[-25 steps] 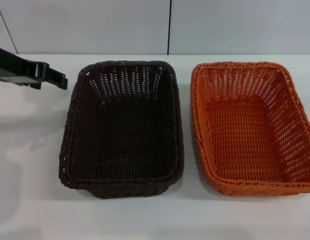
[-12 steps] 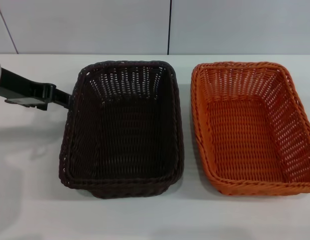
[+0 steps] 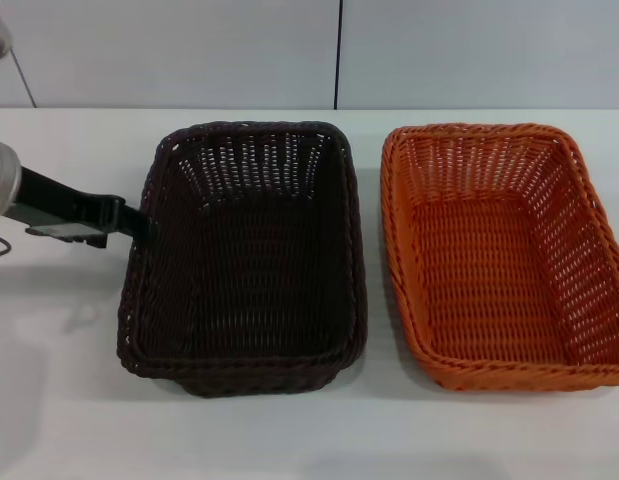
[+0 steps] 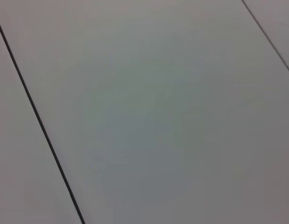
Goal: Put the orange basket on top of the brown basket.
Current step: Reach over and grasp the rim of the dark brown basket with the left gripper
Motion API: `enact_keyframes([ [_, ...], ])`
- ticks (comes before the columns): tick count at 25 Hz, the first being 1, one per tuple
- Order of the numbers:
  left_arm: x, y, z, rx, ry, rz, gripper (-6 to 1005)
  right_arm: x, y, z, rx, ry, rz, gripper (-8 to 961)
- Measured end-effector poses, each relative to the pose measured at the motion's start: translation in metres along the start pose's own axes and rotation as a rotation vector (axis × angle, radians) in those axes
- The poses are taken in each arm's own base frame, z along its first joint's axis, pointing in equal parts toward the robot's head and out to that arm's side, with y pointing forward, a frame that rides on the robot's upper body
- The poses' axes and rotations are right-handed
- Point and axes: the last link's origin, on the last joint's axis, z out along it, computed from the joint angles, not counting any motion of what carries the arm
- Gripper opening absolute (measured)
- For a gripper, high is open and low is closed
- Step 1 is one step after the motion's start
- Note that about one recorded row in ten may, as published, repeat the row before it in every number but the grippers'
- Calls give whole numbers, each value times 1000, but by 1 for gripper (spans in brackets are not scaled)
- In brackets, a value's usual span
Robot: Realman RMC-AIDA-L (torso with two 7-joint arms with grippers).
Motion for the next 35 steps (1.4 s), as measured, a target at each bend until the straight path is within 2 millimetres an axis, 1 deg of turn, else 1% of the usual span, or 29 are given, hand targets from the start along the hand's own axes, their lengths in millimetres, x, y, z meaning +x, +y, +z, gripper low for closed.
enact_keyframes([
  [10, 3, 5, 14, -10, -17, 9, 683, 0, -3, -2, 9, -1, 0, 667],
  [12, 2, 9, 24, -10, -34, 20, 682, 0, -4, -3, 12, -1, 0, 666],
  [13, 2, 9, 24, -10, -34, 20, 681, 0, -5, -3, 14, -1, 1, 666],
  [14, 1, 11, 29, -8, -43, 23, 680, 0, -6, -4, 18, -1, 1, 666],
  [16, 1, 11, 29, -8, -43, 23, 679, 0, -7, -4, 20, -2, 2, 666],
  [17, 1, 12, 32, -6, -47, 19, 678, 0, -7, -5, 23, -2, 3, 666],
  [19, 3, 13, 31, -6, -42, 21, 676, 0, -8, -5, 25, -1, 4, 666],
  [24, 3, 14, 29, -7, -48, 30, 584, 0, -9, -6, 29, 0, 3, 667],
  [34, 4, 15, 26, -7, -49, 51, 315, -1, -13, -8, 36, 0, 1, 666],
  [35, 4, 15, 26, -7, -49, 51, 301, -1, -13, -8, 36, 0, 1, 666],
])
